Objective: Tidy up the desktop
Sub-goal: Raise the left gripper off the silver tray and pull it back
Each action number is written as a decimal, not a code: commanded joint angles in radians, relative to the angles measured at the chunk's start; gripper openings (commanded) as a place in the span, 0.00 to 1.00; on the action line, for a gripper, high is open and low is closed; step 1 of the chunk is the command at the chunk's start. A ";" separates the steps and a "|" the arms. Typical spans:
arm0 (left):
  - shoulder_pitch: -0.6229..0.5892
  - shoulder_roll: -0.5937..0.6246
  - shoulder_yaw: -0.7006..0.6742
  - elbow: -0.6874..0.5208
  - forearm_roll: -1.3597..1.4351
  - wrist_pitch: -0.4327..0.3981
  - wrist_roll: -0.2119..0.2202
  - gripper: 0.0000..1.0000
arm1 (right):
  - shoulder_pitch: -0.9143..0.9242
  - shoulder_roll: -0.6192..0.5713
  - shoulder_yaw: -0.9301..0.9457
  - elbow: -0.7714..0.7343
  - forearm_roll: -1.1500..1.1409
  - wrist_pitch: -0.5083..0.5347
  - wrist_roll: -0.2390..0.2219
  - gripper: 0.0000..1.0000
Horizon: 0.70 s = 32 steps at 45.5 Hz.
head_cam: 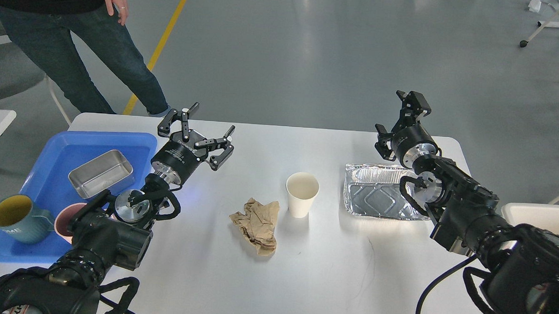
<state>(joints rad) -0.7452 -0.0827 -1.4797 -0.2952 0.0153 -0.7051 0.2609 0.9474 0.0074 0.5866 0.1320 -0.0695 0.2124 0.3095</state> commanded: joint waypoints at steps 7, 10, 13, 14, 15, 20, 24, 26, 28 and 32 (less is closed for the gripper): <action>0.000 -0.002 0.001 0.002 0.000 0.003 0.000 0.97 | -0.007 -0.006 -0.004 -0.002 0.000 0.004 0.000 1.00; 0.001 -0.002 0.001 0.008 0.000 0.004 0.000 0.97 | -0.009 -0.003 -0.007 -0.002 0.000 0.004 0.002 1.00; 0.001 0.000 0.001 0.011 0.000 0.009 0.000 0.97 | -0.009 -0.004 -0.007 -0.003 0.000 0.004 0.002 1.00; 0.001 0.000 0.001 0.011 0.000 0.009 0.000 0.97 | -0.007 -0.004 -0.007 -0.003 0.000 0.002 0.002 1.00; 0.001 0.000 0.001 0.013 0.000 0.009 0.000 0.97 | -0.007 -0.003 -0.007 -0.002 0.000 0.002 0.002 1.00; 0.001 0.001 0.002 0.011 0.002 0.010 0.000 0.97 | -0.007 -0.003 -0.008 -0.005 -0.001 0.004 0.002 1.00; 0.001 0.000 0.002 0.013 0.002 0.012 0.000 0.97 | -0.004 -0.001 -0.007 -0.003 -0.001 0.002 0.002 1.00; 0.001 0.000 0.002 0.011 0.002 0.012 0.000 0.97 | -0.002 -0.001 -0.007 -0.002 -0.001 0.002 0.000 1.00; 0.001 -0.002 0.002 0.011 0.002 0.012 0.000 0.97 | 0.002 0.002 -0.005 0.001 0.000 0.002 0.000 1.00; 0.003 -0.002 0.002 0.011 0.000 0.012 0.000 0.97 | 0.004 0.009 -0.008 0.006 0.000 0.008 0.000 1.00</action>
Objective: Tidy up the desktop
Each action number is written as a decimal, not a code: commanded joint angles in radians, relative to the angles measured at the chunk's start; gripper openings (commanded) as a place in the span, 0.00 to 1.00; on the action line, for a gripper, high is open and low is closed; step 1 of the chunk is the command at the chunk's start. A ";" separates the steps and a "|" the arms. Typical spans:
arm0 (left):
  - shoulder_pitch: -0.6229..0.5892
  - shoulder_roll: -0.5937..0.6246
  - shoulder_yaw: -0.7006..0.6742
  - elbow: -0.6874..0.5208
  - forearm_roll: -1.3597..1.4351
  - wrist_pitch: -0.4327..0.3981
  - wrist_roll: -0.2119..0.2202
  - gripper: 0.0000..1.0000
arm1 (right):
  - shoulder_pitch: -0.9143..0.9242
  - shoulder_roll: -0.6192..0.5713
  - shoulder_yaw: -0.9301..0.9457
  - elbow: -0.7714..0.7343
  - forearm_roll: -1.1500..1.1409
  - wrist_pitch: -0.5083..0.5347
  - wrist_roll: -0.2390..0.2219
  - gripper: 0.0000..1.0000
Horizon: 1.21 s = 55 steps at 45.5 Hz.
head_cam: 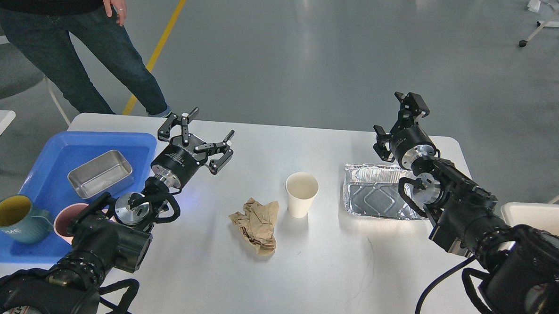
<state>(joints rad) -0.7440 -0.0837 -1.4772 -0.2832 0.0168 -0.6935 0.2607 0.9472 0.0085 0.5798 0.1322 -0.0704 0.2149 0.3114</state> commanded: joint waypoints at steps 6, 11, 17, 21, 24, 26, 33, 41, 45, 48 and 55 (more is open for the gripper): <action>0.002 0.001 0.002 -0.001 0.000 -0.001 0.000 0.97 | -0.001 0.016 -0.008 0.007 -0.016 0.009 -0.002 1.00; 0.005 0.008 0.000 -0.001 0.000 -0.001 0.002 0.97 | -0.004 0.021 -0.089 0.006 -0.037 0.011 -0.006 1.00; 0.023 0.019 0.000 -0.001 0.000 -0.001 0.002 0.97 | 0.010 0.016 -0.377 0.004 -0.065 0.001 -0.017 1.00; 0.032 0.021 0.000 -0.001 0.000 -0.001 0.002 0.97 | 0.010 -0.007 -0.503 0.003 -0.072 0.004 -0.018 1.00; 0.037 0.024 -0.002 -0.001 0.000 -0.001 0.003 0.97 | 0.005 -0.053 -0.551 0.004 -0.071 0.011 -0.020 1.00; 0.046 0.024 -0.002 -0.001 0.000 -0.001 0.003 0.97 | 0.002 -0.087 -0.569 0.006 -0.072 0.015 -0.020 1.00; 0.066 0.024 0.000 -0.001 0.002 -0.001 0.005 0.97 | -0.021 -0.183 -0.615 0.006 -0.091 0.047 -0.015 1.00; 0.072 0.027 -0.002 -0.001 0.002 -0.003 0.005 0.97 | -0.041 -0.231 -0.722 0.006 -0.196 0.095 0.006 1.00; 0.081 0.048 -0.002 -0.001 0.002 -0.006 0.005 0.97 | -0.038 -0.240 -0.747 0.006 -0.261 0.103 0.020 1.00; 0.086 0.067 -0.003 -0.001 0.000 -0.008 0.003 0.97 | -0.030 -0.248 -0.749 0.007 -0.307 0.107 0.025 1.00; 0.084 0.097 -0.017 -0.001 -0.003 -0.006 0.000 0.97 | -0.015 -0.271 -0.750 0.007 -0.419 0.121 0.052 1.00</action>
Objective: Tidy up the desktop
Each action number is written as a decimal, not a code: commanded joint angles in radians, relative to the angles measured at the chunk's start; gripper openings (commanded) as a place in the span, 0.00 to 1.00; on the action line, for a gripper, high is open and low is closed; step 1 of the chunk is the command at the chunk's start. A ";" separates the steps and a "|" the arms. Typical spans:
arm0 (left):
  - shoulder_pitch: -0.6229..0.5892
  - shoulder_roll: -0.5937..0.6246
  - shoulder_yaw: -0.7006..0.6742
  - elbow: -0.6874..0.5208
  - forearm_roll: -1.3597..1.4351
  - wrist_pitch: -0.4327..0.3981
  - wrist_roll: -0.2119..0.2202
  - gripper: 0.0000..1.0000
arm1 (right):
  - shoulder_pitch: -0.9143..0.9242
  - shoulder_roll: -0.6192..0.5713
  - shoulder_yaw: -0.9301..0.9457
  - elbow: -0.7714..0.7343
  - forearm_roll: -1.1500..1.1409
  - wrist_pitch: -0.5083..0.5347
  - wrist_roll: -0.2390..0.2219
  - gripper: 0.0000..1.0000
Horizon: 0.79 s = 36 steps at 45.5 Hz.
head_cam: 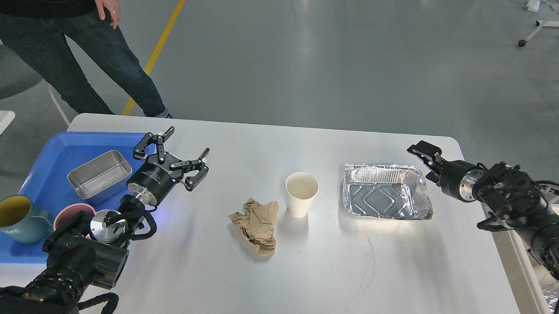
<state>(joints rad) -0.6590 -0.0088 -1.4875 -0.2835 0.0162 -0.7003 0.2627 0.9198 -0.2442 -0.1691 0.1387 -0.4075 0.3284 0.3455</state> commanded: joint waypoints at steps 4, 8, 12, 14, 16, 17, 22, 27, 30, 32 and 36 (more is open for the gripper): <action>0.001 0.056 -0.007 0.000 -0.022 0.001 -0.010 0.97 | 0.025 -0.043 -0.001 0.001 -0.138 0.009 0.033 1.00; 0.001 0.079 -0.005 0.000 -0.036 -0.001 -0.013 0.97 | 0.039 -0.069 -0.004 0.001 -0.189 0.011 0.058 1.00; -0.002 0.116 -0.005 0.000 -0.036 0.001 -0.013 0.97 | 0.056 -0.104 -0.041 0.015 -0.232 0.011 0.095 1.00; -0.004 0.131 -0.004 0.000 -0.036 0.001 -0.013 0.97 | 0.060 -0.118 -0.062 0.022 -0.235 0.011 0.109 1.00; -0.010 0.144 0.000 0.000 -0.036 0.001 -0.013 0.97 | 0.070 -0.130 -0.088 0.033 -0.240 0.011 0.121 1.00; -0.013 0.147 0.001 0.000 -0.036 0.001 -0.011 0.97 | 0.074 -0.138 -0.102 0.038 -0.240 0.011 0.127 1.00; -0.034 0.161 0.007 0.000 -0.036 0.002 -0.005 0.97 | 0.100 -0.194 -0.155 0.078 -0.241 0.011 0.161 1.00; -0.039 0.164 0.010 0.000 -0.035 0.004 -0.002 0.97 | 0.126 -0.273 -0.171 0.142 -0.254 0.011 0.165 1.00; -0.039 0.164 0.010 0.000 -0.035 0.004 -0.002 0.97 | 0.137 -0.328 -0.175 0.203 -0.289 0.011 0.168 1.00; -0.037 0.164 0.010 0.000 -0.035 0.004 0.000 0.97 | 0.148 -0.381 -0.175 0.257 -0.316 0.008 0.168 1.00; -0.034 0.159 0.012 0.000 -0.033 0.004 0.000 0.97 | 0.172 -0.475 -0.175 0.366 -0.350 0.005 0.168 1.00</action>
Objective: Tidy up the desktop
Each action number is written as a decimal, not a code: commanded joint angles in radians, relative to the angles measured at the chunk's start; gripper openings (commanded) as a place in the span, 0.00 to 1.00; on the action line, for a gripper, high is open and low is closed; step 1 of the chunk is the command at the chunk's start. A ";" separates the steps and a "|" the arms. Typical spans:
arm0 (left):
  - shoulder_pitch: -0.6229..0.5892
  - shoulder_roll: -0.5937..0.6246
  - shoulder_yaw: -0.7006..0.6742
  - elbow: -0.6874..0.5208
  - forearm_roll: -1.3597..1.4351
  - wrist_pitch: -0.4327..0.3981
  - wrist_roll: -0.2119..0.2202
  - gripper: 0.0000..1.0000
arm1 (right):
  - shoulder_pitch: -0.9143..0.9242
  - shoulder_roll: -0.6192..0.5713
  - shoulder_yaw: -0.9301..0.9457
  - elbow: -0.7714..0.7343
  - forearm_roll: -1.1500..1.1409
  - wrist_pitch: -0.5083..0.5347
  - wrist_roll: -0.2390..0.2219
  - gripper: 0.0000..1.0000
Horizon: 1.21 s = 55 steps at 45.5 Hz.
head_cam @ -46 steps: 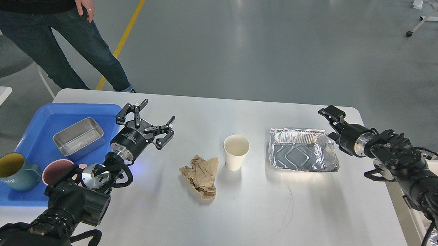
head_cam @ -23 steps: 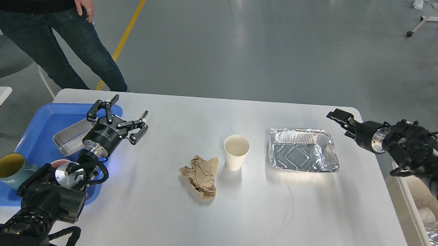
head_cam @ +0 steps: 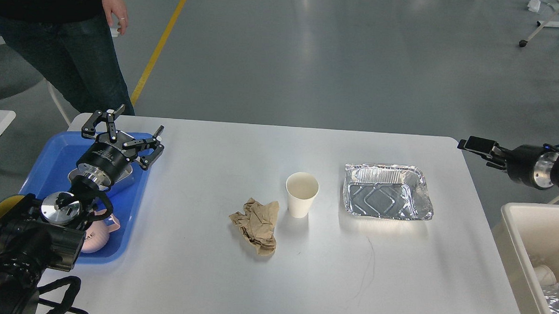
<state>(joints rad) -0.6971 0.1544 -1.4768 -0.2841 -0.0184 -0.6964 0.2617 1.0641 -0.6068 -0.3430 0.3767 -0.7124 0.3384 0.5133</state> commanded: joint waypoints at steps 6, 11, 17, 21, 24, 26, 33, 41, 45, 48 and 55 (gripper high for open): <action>0.007 -0.007 0.001 0.000 0.005 0.000 0.001 0.97 | 0.077 -0.277 0.002 0.332 -0.122 -0.016 -0.001 1.00; 0.010 -0.010 0.003 0.000 0.006 0.000 0.002 0.97 | 0.137 -0.427 0.005 0.534 -0.196 -0.024 -0.012 1.00; 0.011 -0.015 0.003 0.000 0.008 0.000 0.002 0.97 | 0.200 -0.614 0.012 0.787 -0.275 -0.022 -0.039 1.00; 0.011 -0.015 0.018 0.000 0.008 0.000 -0.001 0.97 | 0.235 -0.724 0.016 0.941 -0.323 -0.012 -0.062 1.00; 0.011 -0.015 0.033 0.000 0.008 0.000 -0.005 0.97 | 0.261 -0.780 0.018 1.025 -0.351 -0.009 -0.085 1.00; 0.011 -0.015 0.039 0.000 0.008 0.000 -0.007 0.97 | 0.281 -0.809 0.024 1.074 -0.357 -0.007 -0.102 1.00; 0.016 -0.016 0.041 0.000 0.009 0.000 -0.007 0.97 | 0.343 -0.904 0.125 1.222 -0.358 0.089 -0.134 1.00; 0.024 -0.016 0.043 0.000 0.009 0.000 -0.007 0.97 | 0.349 -0.912 0.203 1.277 -0.358 0.128 -0.147 1.00; 0.033 -0.016 0.043 0.000 0.009 0.000 -0.009 0.97 | 0.350 -0.912 0.205 1.289 -0.358 0.128 -0.150 1.00; 0.034 -0.016 0.043 0.000 0.009 -0.002 -0.009 0.97 | 0.350 -0.913 0.205 1.291 -0.358 0.128 -0.153 1.00; 0.036 -0.027 0.043 0.000 0.009 0.000 -0.009 0.97 | 0.336 -0.920 0.194 1.291 -0.358 0.128 -0.183 1.00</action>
<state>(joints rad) -0.6623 0.1356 -1.4342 -0.2838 -0.0092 -0.6964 0.2530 1.4136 -1.5221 -0.1390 1.6671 -1.0707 0.4663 0.3532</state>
